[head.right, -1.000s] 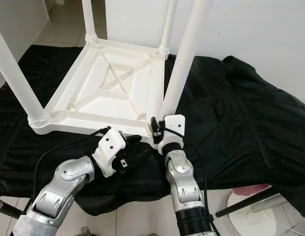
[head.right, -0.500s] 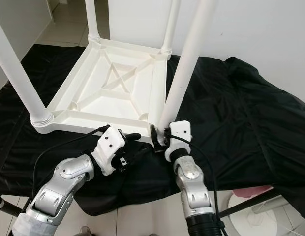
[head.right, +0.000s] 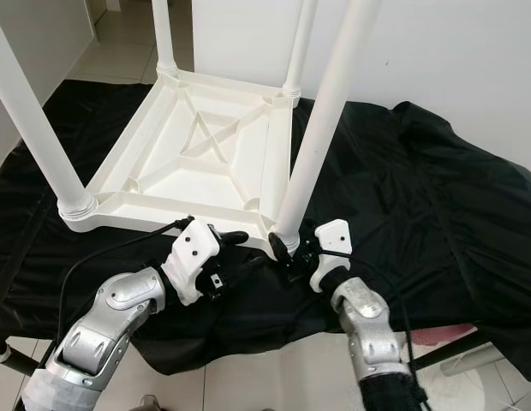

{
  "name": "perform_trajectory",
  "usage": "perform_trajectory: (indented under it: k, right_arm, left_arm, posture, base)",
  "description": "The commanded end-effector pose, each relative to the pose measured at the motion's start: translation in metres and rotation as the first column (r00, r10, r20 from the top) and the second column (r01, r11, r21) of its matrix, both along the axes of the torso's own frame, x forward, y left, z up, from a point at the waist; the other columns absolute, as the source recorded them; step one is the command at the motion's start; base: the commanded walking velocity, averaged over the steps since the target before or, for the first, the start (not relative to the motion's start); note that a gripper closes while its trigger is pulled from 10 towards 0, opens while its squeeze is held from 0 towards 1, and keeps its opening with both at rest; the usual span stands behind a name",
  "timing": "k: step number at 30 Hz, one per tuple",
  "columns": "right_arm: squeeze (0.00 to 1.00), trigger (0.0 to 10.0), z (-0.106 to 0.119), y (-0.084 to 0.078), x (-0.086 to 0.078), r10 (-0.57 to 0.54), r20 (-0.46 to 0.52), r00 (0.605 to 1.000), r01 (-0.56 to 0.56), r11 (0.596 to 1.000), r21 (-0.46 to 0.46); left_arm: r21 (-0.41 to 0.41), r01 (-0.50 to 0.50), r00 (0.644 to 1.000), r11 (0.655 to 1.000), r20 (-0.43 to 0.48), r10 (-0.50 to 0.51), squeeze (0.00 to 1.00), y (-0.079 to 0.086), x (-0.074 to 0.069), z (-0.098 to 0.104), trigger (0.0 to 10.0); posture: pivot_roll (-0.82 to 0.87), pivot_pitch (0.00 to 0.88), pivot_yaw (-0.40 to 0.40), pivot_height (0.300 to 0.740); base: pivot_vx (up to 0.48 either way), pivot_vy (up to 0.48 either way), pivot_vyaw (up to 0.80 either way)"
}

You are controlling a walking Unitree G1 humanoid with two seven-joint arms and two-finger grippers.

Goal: Building children table

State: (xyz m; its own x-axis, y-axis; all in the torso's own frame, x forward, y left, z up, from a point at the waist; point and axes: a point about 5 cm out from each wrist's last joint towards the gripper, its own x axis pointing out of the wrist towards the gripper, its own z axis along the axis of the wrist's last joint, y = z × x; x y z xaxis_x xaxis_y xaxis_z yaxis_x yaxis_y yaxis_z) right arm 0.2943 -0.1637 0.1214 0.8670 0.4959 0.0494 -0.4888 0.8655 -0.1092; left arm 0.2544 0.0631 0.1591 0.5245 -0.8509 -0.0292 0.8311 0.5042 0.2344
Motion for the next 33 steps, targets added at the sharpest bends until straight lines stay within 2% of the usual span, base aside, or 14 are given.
perform_trajectory:
  k: [1, 5, 14, 15, 18, 19, 20, 28, 29, 30, 32, 33]
  right_arm:
    - [0.0, 10.0, 0.003, -0.005, 0.005, 0.029, 0.008, 1.0, -0.029, 0.999, -0.02]
    - [0.0, 10.0, 0.007, -0.005, 0.012, 0.066, 0.016, 0.998, -0.065, 0.997, -0.045]
    - [0.0, 10.0, 0.014, 0.008, 0.029, 0.182, 0.018, 0.983, -0.18, 0.98, -0.089]
    - [0.0, 4.3, 0.012, 0.011, 0.031, 0.201, 0.011, 0.98, -0.199, 0.976, -0.092]
    - [0.0, 4.3, 0.011, 0.013, 0.032, 0.213, 0.006, 0.977, -0.211, 0.973, -0.093]
    - [0.0, 1.9, 0.009, 0.014, 0.032, 0.219, -0.002, 0.976, -0.219, 0.971, -0.092]
    - [0.0, 0.0, 0.008, 0.014, 0.032, 0.222, -0.007, 0.975, -0.222, 0.971, -0.085]
    - [0.0, 0.0, 0.005, 0.011, 0.033, 0.217, -0.005, 0.976, -0.217, 0.973, -0.074]
    - [0.0, 2.9, 0.005, 0.01, 0.032, 0.208, 0.004, 0.978, -0.207, 0.975, -0.074]
    - [0.0, 9.1, 0.006, 0.01, 0.032, 0.2, 0.009, 0.98, -0.199, 0.978, -0.069]
    - [0.0, 9.1, 0.006, 0.01, 0.032, 0.2, 0.009, 0.98, -0.199, 0.978, -0.069]
    - [0.0, 10.0, 0.006, 0.01, 0.031, 0.188, 0.015, 0.982, -0.187, 0.981, -0.057]
  left_arm:
    - [0.007, 0.003, 1.0, 1.0, -0.011, -0.003, 0.0, -0.002, 0.0, -0.004, 10.0]
    - [0.006, 0.002, 1.0, 1.0, -0.009, -0.002, 0.0, -0.002, 0.001, -0.003, 10.0]
    - [0.009, 0.002, 1.0, 1.0, -0.006, -0.002, 0.0, -0.002, 0.002, -0.003, 10.0]
    - [0.01, 0.001, 1.0, 1.0, -0.006, -0.001, 0.0, -0.002, 0.002, -0.003, 10.0]
    - [0.01, 0.0, 1.0, 1.0, -0.005, 0.0, 0.0, -0.001, 0.002, -0.002, 10.0]
    - [0.01, -0.002, 1.0, 1.0, -0.005, 0.002, 0.0, -0.001, 0.002, -0.002, 10.0]
    - [0.01, -0.003, 1.0, 1.0, -0.005, 0.003, 0.0, -0.001, 0.002, -0.003, 10.0]
    - [0.008, -0.003, 1.0, 1.0, -0.008, 0.003, 0.0, -0.002, 0.001, -0.003, 10.0]
    - [0.008, -0.002, 1.0, 1.0, -0.009, 0.002, 0.0, -0.002, 0.001, -0.003, 10.0]
    - [0.008, 0.0, 1.0, 1.0, -0.01, 0.0, 0.0, -0.002, 0.001, -0.003, 10.0]
    - [0.008, 0.0, 1.0, 1.0, -0.01, 0.0, 0.0, -0.002, 0.001, -0.003, 10.0]
    - [0.008, 0.001, 1.0, 1.0, -0.011, -0.001, 0.0, -0.002, 0.0, -0.003, 10.0]
  posture:
    - [0.07, 0.016, -0.111, 0.74]
    - [0.07, 0.014, -0.11, 0.74]
    - [0.08, 0.008, -0.11, 0.74]
    - [0.09, 0.009, -0.112, 0.74]
    - [0.09, 0.009, -0.112, 0.74]
    - [0.09, 0.009, -0.112, 0.74]
    - [0.09, 0.013, -0.113, 0.74]
    - [0.08, 0.019, -0.111, 0.74]
    - [0.08, 0.021, -0.111, 0.74]
    - [0.08, 0.024, -0.108, 0.74]
    - [0.08, 0.024, -0.108, 0.74]
    - [0.08, 0.024, -0.108, 0.74]
  base:
    - [0.0, 0.0, 0.0]
    - [0.0, 0.0, 0.0]
    - [0.0, 0.0, 0.0]
    - [0.0, 0.0, 0.0]
    - [0.0, 0.0, 0.0]
    - [0.0, 0.0, 0.0]
    - [0.0, 0.0, 0.0]
    - [0.0, 0.0, 0.0]
    - [0.0, 0.0, 0.0]
    - [0.0, 0.0, 0.0]
    - [0.0, 0.0, 0.0]
    - [0.0, 0.0, 0.0]
